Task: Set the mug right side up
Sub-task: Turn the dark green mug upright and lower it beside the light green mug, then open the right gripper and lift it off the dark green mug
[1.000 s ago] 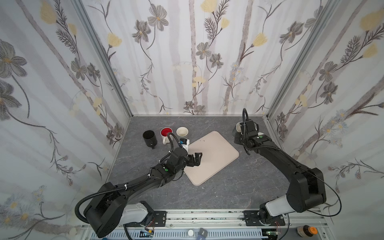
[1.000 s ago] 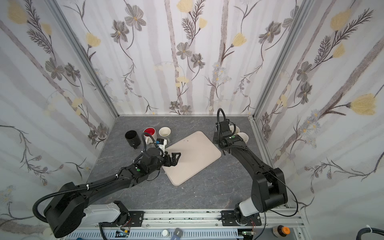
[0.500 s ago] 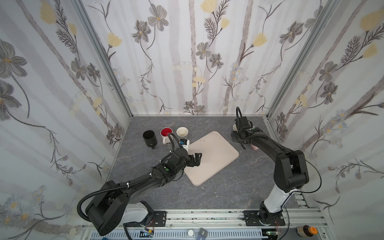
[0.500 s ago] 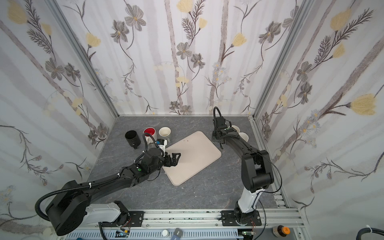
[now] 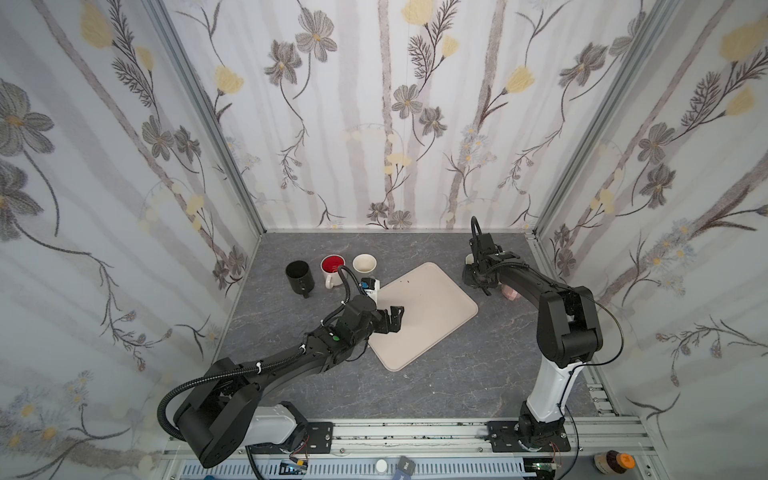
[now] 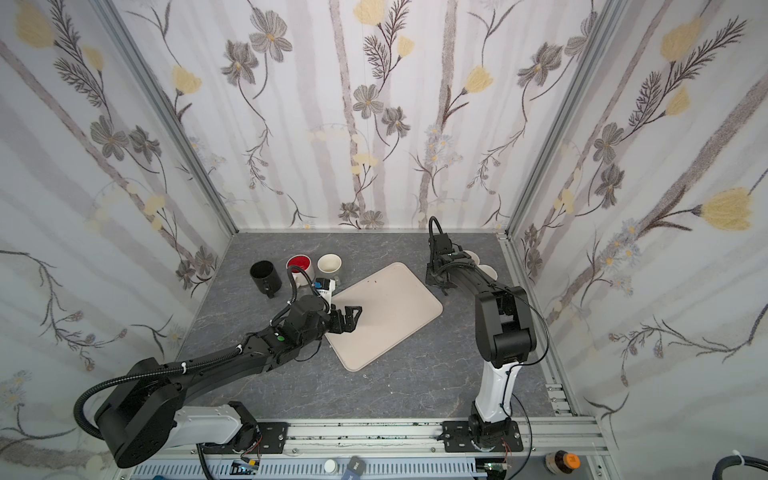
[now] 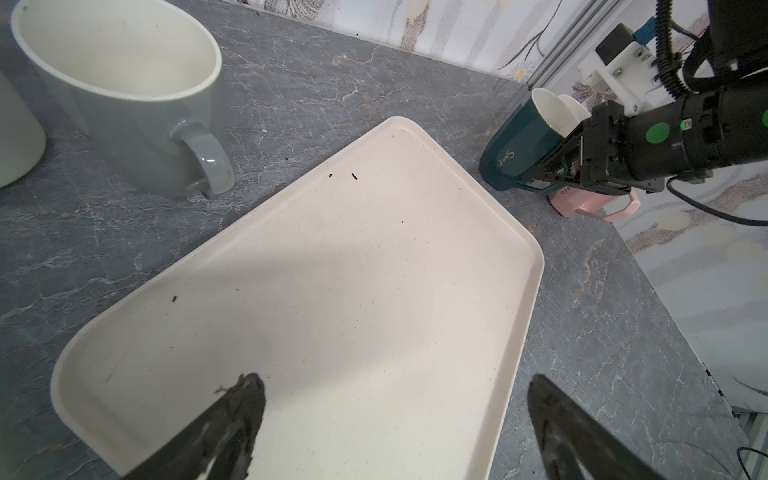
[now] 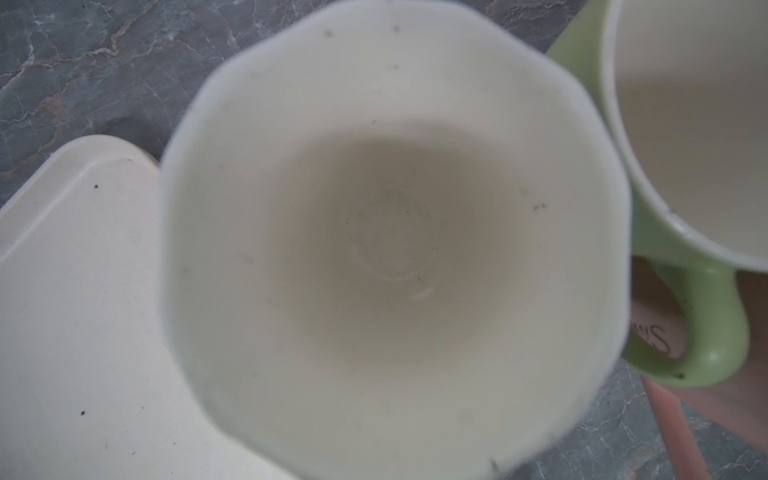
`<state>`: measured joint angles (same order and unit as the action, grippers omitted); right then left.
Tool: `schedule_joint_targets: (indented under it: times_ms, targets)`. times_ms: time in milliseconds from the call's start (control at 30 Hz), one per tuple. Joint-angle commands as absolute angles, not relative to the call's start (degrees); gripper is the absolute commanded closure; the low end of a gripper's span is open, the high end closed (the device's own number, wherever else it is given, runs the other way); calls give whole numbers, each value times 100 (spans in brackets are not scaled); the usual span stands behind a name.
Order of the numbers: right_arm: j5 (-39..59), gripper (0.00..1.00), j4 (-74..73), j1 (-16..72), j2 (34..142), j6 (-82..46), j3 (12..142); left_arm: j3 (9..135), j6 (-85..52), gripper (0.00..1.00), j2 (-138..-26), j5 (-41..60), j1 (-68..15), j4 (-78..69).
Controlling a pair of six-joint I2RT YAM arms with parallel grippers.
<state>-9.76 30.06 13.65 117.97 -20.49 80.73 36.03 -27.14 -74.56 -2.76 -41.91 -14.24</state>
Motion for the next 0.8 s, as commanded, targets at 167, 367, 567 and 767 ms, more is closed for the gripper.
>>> schedule_joint_targets:
  times_ms: [167, 367, 567, 767]
  targets:
    - [-781, 71, 2711, 1327, 11903, -2005, 8195, 3648, -2698, 0, -7496, -356, -4193, -1468]
    - [-631, 37, 2716, 1327, 11731, -1958, 8128, 3650, -2696, 0, -7535, -309, -4179, -1502]
    - [-648, 14, 2647, 1327, 11244, -2013, 8007, 3665, -2724, 0, -7629, -256, -4184, -1529]
    - [-752, 7, 2689, 1436, 10590, -1991, 7934, 3615, -2698, 0, -7613, -200, -4177, -1619]
